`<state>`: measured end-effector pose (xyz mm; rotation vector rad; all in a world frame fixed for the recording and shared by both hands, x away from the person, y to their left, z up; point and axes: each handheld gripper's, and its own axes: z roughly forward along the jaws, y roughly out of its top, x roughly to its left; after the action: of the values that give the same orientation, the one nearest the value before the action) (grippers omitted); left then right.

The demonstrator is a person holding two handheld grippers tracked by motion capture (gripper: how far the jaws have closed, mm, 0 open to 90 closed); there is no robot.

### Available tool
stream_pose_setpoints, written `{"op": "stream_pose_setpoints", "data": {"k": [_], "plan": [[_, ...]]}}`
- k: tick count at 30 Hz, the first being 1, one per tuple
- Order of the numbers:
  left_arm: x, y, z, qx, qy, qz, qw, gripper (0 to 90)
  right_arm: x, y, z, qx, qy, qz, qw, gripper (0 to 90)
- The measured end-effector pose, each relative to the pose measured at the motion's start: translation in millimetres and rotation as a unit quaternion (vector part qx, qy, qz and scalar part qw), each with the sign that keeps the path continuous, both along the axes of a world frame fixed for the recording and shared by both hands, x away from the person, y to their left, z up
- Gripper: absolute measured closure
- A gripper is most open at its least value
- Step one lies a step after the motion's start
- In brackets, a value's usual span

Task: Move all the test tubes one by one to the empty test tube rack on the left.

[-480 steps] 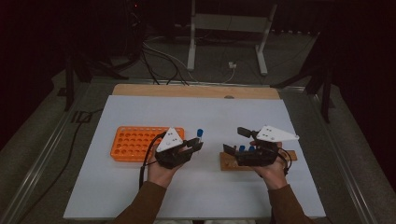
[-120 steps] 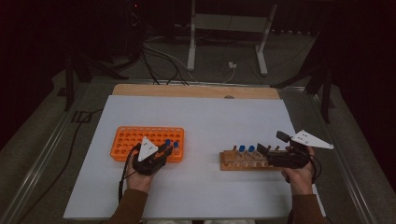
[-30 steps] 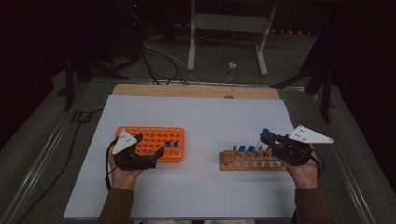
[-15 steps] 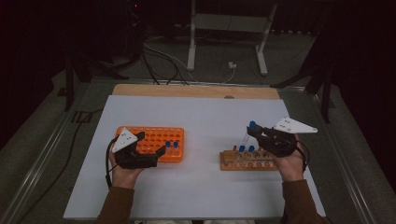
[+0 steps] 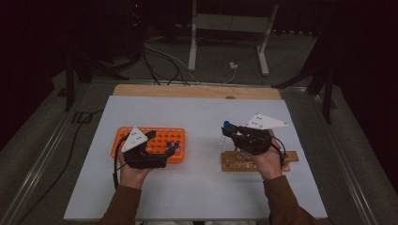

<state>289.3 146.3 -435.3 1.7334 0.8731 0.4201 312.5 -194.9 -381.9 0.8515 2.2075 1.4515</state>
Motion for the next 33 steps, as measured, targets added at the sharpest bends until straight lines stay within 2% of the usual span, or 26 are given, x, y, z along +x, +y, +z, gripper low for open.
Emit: {"op": "stream_pose_setpoints", "data": {"k": [4, 7, 11, 18, 20, 23, 30, 33], "plan": [[1.0, -11.6, 2.3, 0.0, -0.003, -0.013, 0.9999, 5.9, -0.1, 13.8, -2.3, -0.001, 0.005, 0.012, 0.9999, 77.3], [1.6, -22.8, 3.1, 0.005, -0.003, -0.027, 0.9996, 6.4, 0.1, 22.0, -3.7, 0.007, 0.011, 0.02, 0.9997, 77.3], [1.0, -39.3, 3.6, 0.013, -0.003, -0.061, 0.9981, 9.3, 0.1, 31.9, -4.9, 0.015, 0.017, 0.028, 0.9994, 77.3], [1.5, -59.3, 4.1, 0.02, -0.012, -0.08, 0.9965, 29.2, -2.5, 46.2, -6.1, 0.018, 0.02, 0.045, 0.9986, 77.3], [2.7, -62.1, 3.6, 0.017, -0.011, -0.088, 0.9959, 41.7, -3.0, 49.0, -6.5, 0.02, 0.022, 0.049, 0.9984, 77.3], [3.2, -65.8, 2.6, 0.011, -0.012, -0.093, 0.9955, 54.1, -5.0, 52.3, -7.4, 0.03, 0.029, 0.058, 0.9975, 77.3], [1.4, -67.0, 4.2, 0.007, -0.026, -0.095, 0.9951, 69.7, -8.8, 59.9, -8.7, 0.028, 0.03, 0.073, 0.9965, 77.3], [0.6, -66.4, 4.3, 0.012, -0.029, -0.101, 0.9944, 74.7, -8.8, 60.7, -9.4, 0.029, 0.031, 0.074, 0.9963, 77.3]]}}
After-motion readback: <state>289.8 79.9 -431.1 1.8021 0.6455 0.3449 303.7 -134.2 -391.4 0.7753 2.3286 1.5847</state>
